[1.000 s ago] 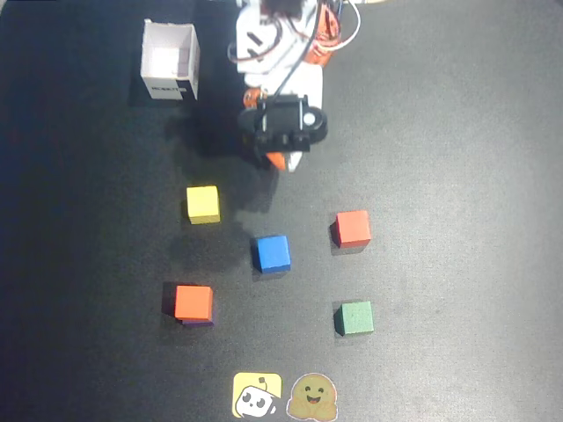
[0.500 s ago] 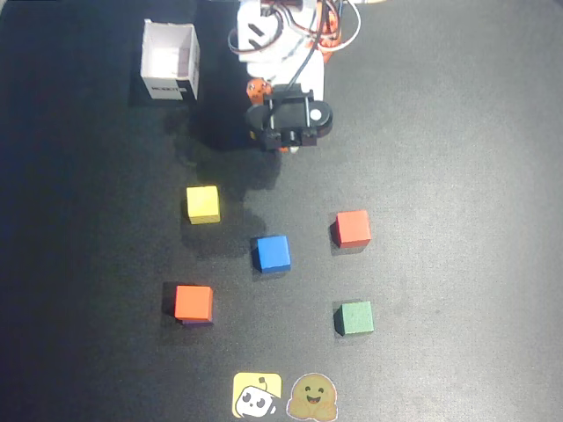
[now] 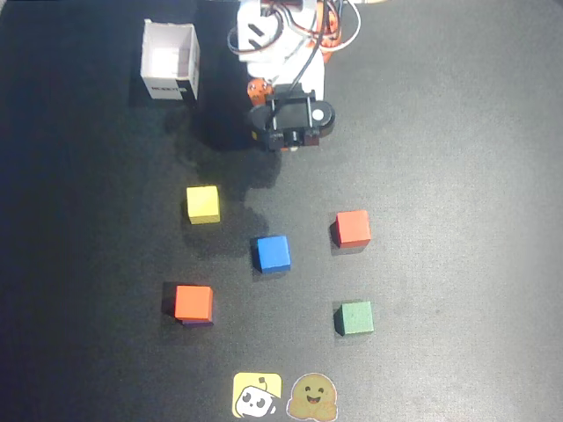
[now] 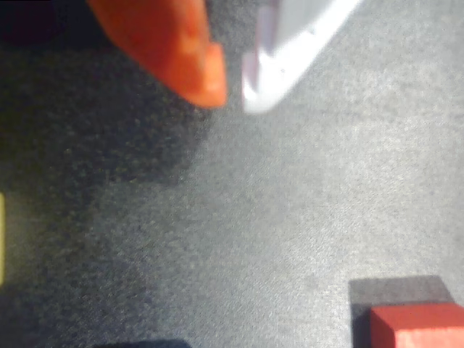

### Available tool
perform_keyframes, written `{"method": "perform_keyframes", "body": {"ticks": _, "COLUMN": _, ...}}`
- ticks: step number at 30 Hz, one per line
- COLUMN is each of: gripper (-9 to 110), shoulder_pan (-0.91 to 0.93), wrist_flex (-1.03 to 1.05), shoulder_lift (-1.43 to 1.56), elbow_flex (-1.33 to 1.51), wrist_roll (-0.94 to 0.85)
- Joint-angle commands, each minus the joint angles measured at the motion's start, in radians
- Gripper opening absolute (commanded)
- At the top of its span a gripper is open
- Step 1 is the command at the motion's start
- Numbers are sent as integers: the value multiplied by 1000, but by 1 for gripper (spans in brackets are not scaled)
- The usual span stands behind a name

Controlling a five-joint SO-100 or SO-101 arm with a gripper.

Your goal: Put the orange cube on top of the purple cube.

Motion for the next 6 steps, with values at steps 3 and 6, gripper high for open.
{"method": "perform_keyframes", "body": {"ticks": 3, "gripper": 0, "shoulder_pan": -2, "wrist_flex": 3, "shoulder_lift": 8, "elbow_flex": -3, "wrist_roll": -8}}
{"method": "perform_keyframes", "body": {"ticks": 6, "gripper": 0, "shoulder_pan": -2, "wrist_flex": 3, "shoulder_lift": 8, "elbow_flex": -3, "wrist_roll": -8}}
